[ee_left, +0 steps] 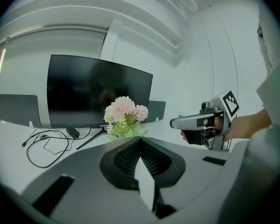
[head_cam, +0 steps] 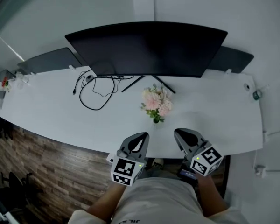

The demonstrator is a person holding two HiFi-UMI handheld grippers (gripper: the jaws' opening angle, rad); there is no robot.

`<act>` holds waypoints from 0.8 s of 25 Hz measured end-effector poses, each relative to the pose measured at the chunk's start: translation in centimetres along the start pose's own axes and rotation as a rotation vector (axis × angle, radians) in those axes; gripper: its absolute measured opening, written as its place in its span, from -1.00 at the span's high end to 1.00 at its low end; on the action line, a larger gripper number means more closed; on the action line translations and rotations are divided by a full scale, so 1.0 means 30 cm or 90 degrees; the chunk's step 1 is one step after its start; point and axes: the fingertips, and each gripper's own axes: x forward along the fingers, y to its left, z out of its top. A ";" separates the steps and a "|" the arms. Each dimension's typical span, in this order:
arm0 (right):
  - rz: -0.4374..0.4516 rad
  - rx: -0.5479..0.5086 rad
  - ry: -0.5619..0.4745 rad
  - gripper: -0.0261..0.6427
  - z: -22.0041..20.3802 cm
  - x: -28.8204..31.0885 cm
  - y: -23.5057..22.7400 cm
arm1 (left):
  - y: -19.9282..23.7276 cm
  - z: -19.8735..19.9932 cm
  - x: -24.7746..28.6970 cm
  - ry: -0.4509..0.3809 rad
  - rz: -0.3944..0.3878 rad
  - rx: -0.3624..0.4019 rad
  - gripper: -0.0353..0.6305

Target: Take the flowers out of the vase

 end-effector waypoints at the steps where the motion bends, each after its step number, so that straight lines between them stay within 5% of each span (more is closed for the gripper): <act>1: 0.002 0.002 0.004 0.83 -0.004 0.007 0.001 | 0.003 -0.001 -0.001 0.001 0.001 0.000 0.88; 20: -0.060 0.043 0.024 0.83 -0.047 0.075 -0.012 | 0.095 -0.034 0.026 0.040 -0.048 0.007 0.88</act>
